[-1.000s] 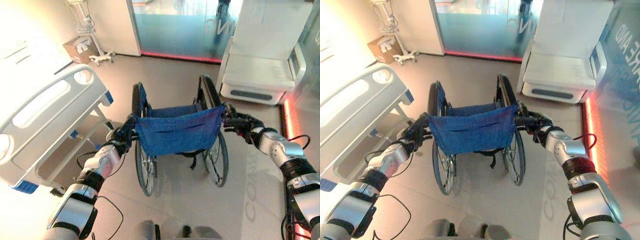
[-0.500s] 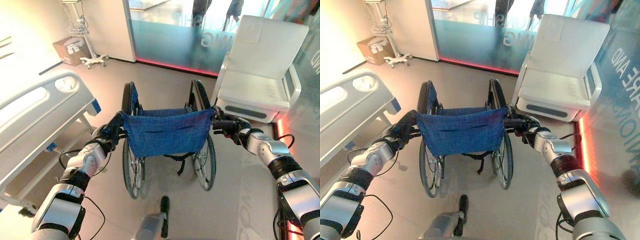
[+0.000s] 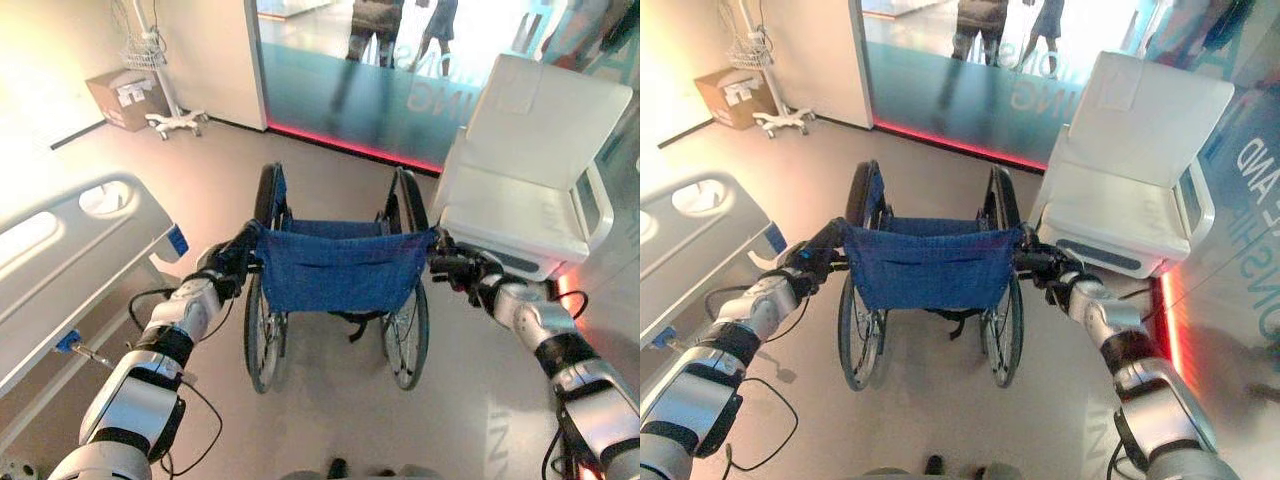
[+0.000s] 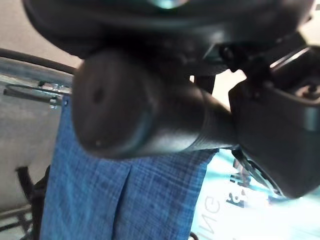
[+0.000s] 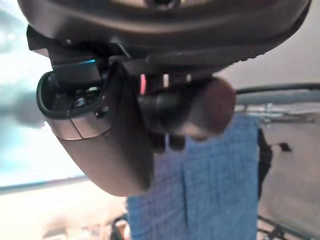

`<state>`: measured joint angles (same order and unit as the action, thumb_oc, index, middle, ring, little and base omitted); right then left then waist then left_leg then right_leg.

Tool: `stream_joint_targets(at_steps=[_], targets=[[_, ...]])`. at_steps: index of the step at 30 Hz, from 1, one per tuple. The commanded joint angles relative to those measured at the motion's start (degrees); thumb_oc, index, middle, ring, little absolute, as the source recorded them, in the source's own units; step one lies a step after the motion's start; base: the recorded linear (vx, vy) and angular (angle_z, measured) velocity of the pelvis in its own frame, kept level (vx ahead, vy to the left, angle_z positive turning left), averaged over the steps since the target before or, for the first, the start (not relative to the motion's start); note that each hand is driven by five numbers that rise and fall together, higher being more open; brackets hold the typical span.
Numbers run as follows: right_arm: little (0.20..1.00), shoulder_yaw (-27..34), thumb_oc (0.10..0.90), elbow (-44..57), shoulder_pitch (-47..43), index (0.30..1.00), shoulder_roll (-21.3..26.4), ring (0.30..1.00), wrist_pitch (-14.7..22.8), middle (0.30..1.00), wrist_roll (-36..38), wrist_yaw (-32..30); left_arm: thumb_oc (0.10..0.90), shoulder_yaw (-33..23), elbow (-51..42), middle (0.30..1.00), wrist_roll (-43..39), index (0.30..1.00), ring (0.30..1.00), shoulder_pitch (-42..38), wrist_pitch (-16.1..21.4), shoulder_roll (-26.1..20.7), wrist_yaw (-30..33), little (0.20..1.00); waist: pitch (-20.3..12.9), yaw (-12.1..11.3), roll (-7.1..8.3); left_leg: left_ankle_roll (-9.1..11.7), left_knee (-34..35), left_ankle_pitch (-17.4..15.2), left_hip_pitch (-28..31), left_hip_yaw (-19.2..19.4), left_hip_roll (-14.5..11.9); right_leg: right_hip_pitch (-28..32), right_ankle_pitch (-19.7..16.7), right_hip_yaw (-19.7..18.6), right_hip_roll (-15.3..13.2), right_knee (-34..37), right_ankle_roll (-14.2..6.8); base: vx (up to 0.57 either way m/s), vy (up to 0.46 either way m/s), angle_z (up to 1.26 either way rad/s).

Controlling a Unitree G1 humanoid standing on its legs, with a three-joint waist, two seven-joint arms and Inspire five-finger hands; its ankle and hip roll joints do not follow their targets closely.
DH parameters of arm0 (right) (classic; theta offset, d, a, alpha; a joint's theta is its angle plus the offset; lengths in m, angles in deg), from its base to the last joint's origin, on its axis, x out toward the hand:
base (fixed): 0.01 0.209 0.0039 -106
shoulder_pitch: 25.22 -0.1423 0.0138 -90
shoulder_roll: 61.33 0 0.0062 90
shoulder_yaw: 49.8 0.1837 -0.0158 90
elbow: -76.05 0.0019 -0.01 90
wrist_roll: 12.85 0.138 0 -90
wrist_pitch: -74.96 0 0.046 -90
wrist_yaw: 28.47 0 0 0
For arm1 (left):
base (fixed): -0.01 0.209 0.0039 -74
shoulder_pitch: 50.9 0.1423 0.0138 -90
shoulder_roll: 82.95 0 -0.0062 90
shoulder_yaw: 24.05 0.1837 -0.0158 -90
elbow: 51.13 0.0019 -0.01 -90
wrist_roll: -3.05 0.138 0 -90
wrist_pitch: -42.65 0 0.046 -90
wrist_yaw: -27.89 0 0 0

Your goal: Push the wheelchair next to the bed

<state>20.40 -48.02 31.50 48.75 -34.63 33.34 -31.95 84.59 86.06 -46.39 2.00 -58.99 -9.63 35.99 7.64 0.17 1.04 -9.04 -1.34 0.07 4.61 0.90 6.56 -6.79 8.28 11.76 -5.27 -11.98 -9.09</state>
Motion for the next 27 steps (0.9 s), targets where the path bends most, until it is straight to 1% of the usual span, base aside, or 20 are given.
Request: stream_joint_targets(at_steps=[1,4,7,9,11,12,13,14,15,16,17,18,20,21,22,23,24,25,26,27], targets=[[0.300,-1.2,0.400,1.7,-10.9,0.300,-5.6,0.300,1.1,0.300,3.5,5.9,0.400,-1.4,-6.1,0.300,-2.2,0.300,0.300,-3.4,3.9,4.6,1.6,0.300,0.5,1.1,1.87,6.0,-0.8,-5.7,4.4,0.5,1.2,-5.3,-22.2,-1.9,-0.9,16.2,-0.4,0.51,-0.145,0.67],[0.300,-0.3,0.400,0.4,-11.9,0.300,-5.7,0.300,0.4,0.300,2.5,5.8,0.400,-1.2,-6.5,0.300,-1.7,0.300,0.300,-3.7,3.6,5.6,2.0,0.300,0.7,1.8,1.71,6.0,-2.2,-8.2,6.8,-0.7,1.0,-7.8,-22.2,-1.3,-1.2,17.0,-0.6,0.46,-0.165,0.84],[0.300,0.2,0.400,-0.6,-11.6,0.300,-5.6,0.300,1.1,0.300,2.2,6.7,0.400,-1.5,-6.9,0.300,-1.5,0.300,0.300,-3.4,3.4,5.8,2.0,0.300,-0.4,2.1,2.10,5.5,-4.8,-11.2,8.1,-1.6,1.2,-4.9,-22.4,-1.2,-1.6,16.0,0.2,0.49,-0.254,0.44],[0.300,-0.3,0.400,-1.0,-11.8,0.300,-5.6,0.300,0.8,0.300,2.4,6.8,0.400,-1.7,-6.6,0.300,-2.7,0.300,0.300,-3.4,3.3,6.0,2.7,0.300,-1.8,2.7,1.80,6.6,-7.5,-11.8,9.1,-1.4,0.2,-3.9,-21.1,-1.7,-1.3,13.0,1.5,0.47,-0.274,0.56],[0.300,-1.5,0.400,0.0,-11.2,0.300,-6.0,0.300,0.7,0.300,2.4,6.7,0.400,-2.1,-6.8,0.300,-3.1,0.300,0.300,-2.3,3.9,6.1,4.1,0.300,-3.4,3.2,0.39,10.2,-13.1,-4.1,9.9,-2.1,-2.7,-2.2,-19.3,-1.3,0.4,10.8,4.0,0.40,-0.283,0.64],[0.300,-1.9,0.400,1.6,-10.5,0.300,-6.0,0.300,0.3,0.300,2.7,6.2,0.400,-2.2,-7.4,0.300,-3.2,0.300,0.300,-1.5,4.1,6.0,4.9,0.300,-4.1,3.3,0.43,12.0,-18.2,1.8,8.4,-2.3,-3.5,-1.0,-18.4,-1.3,0.7,10.8,5.2,0.37,-0.323,0.74],[0.300,-2.2,0.400,2.7,-9.9,0.300,-5.9,0.300,0.0,0.300,2.6,6.2,0.400,-2.4,-8.0,0.300,-3.4,0.300,0.300,-1.0,4.1,5.8,5.4,0.300,-4.1,3.2,0.69,13.0,-24.3,5.3,6.2,-1.8,-3.8,0.5,-17.3,-1.1,0.7,10.8,6.2,0.39,-0.377,0.62],[0.300,-2.5,0.400,3.8,-9.4,0.300,-5.8,0.300,0.0,0.300,2.3,6.0,0.400,-2.7,-8.6,0.300,-3.8,0.300,0.300,-0.4,4.4,5.6,5.9,0.300,-3.7,2.8,1.39,13.8,-32.5,7.5,2.9,-0.7,-3.2,2.2,-16.0,-0.9,0.3,10.5,7.2,0.29,-0.297,0.32],[0.300,-2.7,0.400,4.2,-9.1,0.300,-5.8,0.300,0.0,0.300,1.9,6.0,0.400,-3.0,-8.8,0.300,-4.0,0.300,0.300,-0.1,4.5,5.4,5.9,0.300,-3.3,2.5,1.62,14.2,-36.6,7.8,0.6,-0.1,-2.9,3.0,-15.4,-0.8,0.2,10.2,7.7,0.26,-0.280,0.10],[0.300,-2.9,0.400,4.7,-8.7,0.300,-5.7,0.300,0.0,0.300,1.0,6.4,0.400,-3.7,-9.2,0.300,-4.3,0.300,0.300,0.8,4.9,5.0,5.4,0.300,-2.5,2.0,2.14,14.7,-42.5,8.4,-4.1,1.2,-3.1,4.8,-14.1,-0.5,0.0,9.6,8.5,0.17,-0.183,-0.07],[0.300,-2.9,0.400,5.0,-8.6,0.300,-5.6,0.300,0.0,0.300,0.8,6.6,0.400,-4.0,-9.4,0.300,-4.4,0.300,0.300,1.1,5.0,4.8,5.4,0.300,-2.1,1.8,2.19,14.8,-44.6,8.4,-6.0,1.7,-3.7,5.4,-13.6,-0.4,0.1,9.3,8.9,0.32,-0.246,-0.13],[0.300,-3.3,0.400,5.6,-8.6,0.300,-5.3,0.300,0.3,0.300,0.3,6.7,0.400,-4.9,-10.3,0.300,-4.7,0.300,0.300,1.8,4.9,4.2,5.0,0.300,-0.6,0.8,2.22,14.1,-44.3,6.7,-10.7,3.0,-5.7,7.9,-12.3,-0.1,0.4,8.9,9.2,0.32,-0.176,-0.15],[0.300,-3.5,0.400,5.6,-8.9,0.300,-5.4,0.300,0.6,0.300,-0.1,6.7,0.400,-5.2,-10.7,0.300,-4.6,0.300,0.300,2.2,4.9,4.0,4.5,0.300,0.3,-0.1,2.10,13.4,-40.0,5.7,-11.4,3.6,-6.1,9.5,-11.5,-0.2,0.6,8.8,9.0,0.31,-0.105,-0.14],[0.300,-3.7,0.400,5.3,-9.9,0.300,-5.7,0.300,0.4,0.300,-0.4,6.2,0.400,-5.3,-10.6,0.300,-4.8,0.300,0.300,2.2,5.1,3.5,3.9,0.300,0.8,-0.8,1.84,13.2,-34.8,5.4,-11.4,4.3,-6.2,10.5,-10.6,-0.5,1.1,8.8,8.7,0.41,-0.020,-0.21],[0.300,-4.6,0.400,3.3,-13.4,0.300,-6.2,0.300,-0.5,0.300,0.0,5.4,0.400,-5.4,-9.5,0.300,-5.5,0.300,0.300,1.5,4.9,2.7,2.5,0.300,1.5,-2.1,1.32,13.2,-24.9,5.9,-11.7,5.6,-5.9,12.3,-9.9,-1.6,2.2,9.1,8.5,0.36,-0.006,-0.20],[0.300,-4.6,0.400,3.2,-13.5,0.300,-6.2,0.300,-0.4,0.300,0.0,5.4,0.400,-5.4,-9.4,0.300,-5.5,0.300,0.300,1.4,4.9,2.7,2.4,0.300,1.6,-2.2,1.42,13.1,-24.6,6.0,-11.5,5.7,-5.8,12.4,-9.9,-1.6,2.1,9.1,8.4,0.42,0.033,-0.15],[0.300,-5.4,0.400,1.6,-15.5,0.300,-6.5,0.300,-0.8,0.300,-0.1,5.0,0.400,-5.1,-8.3,0.300,-5.7,0.300,0.300,0.8,4.9,2.6,1.6,0.300,1.4,-3.1,0.69,13.6,-17.3,7.8,-13.3,6.0,-5.5,13.4,-9.4,-2.0,3.5,9.4,8.4,0.32,0.029,-0.22],[0.300,-5.9,0.400,0.7,-16.6,0.300,-6.6,0.300,-1.0,0.300,0.1,4.8,0.400,-4.9,-7.8,0.300,-5.7,0.300,0.300,0.5,5.0,2.8,1.3,0.300,1.5,-3.7,0.50,13.8,-13.9,8.7,-14.3,6.6,-5.0,14.3,-9.1,-2.2,4.0,9.6,8.5,0.55,0.043,-0.27],[0.300,-6.5,0.400,-0.8,-17.7,0.300,-6.4,0.300,-0.8,0.300,0.2,5.1,0.400,-4.3,-7.5,0.300,-5.7,0.300,0.300,0.1,4.9,3.1,1.2,0.300,1.1,-4.8,0.01,14.1,-7.3,10.5,-16.5,8.6,-5.0,16.5,-8.2,-2.2,5.3,10.3,8.5,0.47,0.029,-0.26],[0.300,-6.7,0.400,-1.3,-18.0,0.300,-6.3,0.300,-0.6,0.300,0.3,5.3,0.400,-4.0,-7.5,0.300,-5.9,0.300,0.300,0.0,5.0,3.2,1.2,0.300,1.0,-5.2,0.09,14.1,-5.2,11.4,-16.6,9.5,-4.7,17.6,-7.8,-2.3,5.5,10.8,8.5,0.52,0.034,-0.11]])
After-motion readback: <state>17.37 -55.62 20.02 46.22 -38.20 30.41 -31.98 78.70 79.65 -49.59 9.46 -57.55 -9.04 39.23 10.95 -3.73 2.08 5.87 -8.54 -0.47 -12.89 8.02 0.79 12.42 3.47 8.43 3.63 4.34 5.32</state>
